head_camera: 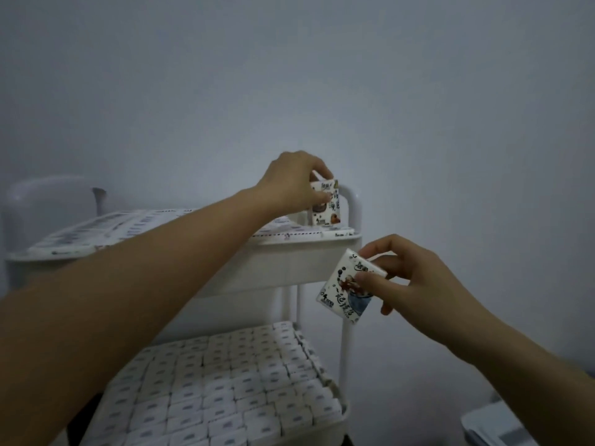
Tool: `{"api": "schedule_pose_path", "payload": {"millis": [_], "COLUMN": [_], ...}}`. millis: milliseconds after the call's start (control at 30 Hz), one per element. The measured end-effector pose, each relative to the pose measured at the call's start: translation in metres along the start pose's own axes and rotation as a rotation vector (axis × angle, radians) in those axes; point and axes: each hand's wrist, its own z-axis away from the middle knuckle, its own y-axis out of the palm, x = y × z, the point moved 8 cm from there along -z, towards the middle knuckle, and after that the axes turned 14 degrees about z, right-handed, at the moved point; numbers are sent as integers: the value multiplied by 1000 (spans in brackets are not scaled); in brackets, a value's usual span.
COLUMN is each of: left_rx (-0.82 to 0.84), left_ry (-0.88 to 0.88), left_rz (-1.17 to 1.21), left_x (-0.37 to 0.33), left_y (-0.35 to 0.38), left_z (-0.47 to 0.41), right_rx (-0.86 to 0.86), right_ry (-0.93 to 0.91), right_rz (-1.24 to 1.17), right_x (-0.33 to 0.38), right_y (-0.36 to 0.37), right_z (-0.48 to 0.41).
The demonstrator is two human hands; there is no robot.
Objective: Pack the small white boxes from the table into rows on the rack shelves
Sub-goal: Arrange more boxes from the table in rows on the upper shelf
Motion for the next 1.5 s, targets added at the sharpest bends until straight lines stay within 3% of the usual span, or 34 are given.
{"api": "schedule_pose_path", "payload": {"millis": [233, 433, 533, 633, 767, 933, 1100, 1233, 1400, 1500], "left_rx": [249, 368, 346, 318, 327, 282, 213, 204, -102, -141], "left_ry": [-50, -205, -262, -306, -357, -416, -505, -476, -405, -423], "left_rz": [-127, 147, 292, 359, 362, 304, 265, 239, 1, 5], "left_x": [29, 41, 47, 53, 60, 67, 72, 67, 71, 74], "left_y": [29, 33, 29, 28, 31, 26, 19, 19, -15, -20], "left_z": [-3, 3, 7, 6, 9, 12, 16, 18, 13, 15], "right_rx": [11, -106, -211, -308, -380, -232, -129, -28, 238, 318], "right_ry": [-8, -66, -87, -130, -198, -251, -288, -361, -343, -335], "right_rz": [8, -109, -139, -1, 373, 752, 943, 1131, 1131, 1171], "right_x": [-6, 14, 30, 50, 74, 84, 89, 87, 71, 67], "right_y": [5, -21, -40, -53, -54, -26, -13, 5, 33, 41], "right_z": [-10, -37, -60, -86, -118, -148, -159, -154, -150, -150]}}
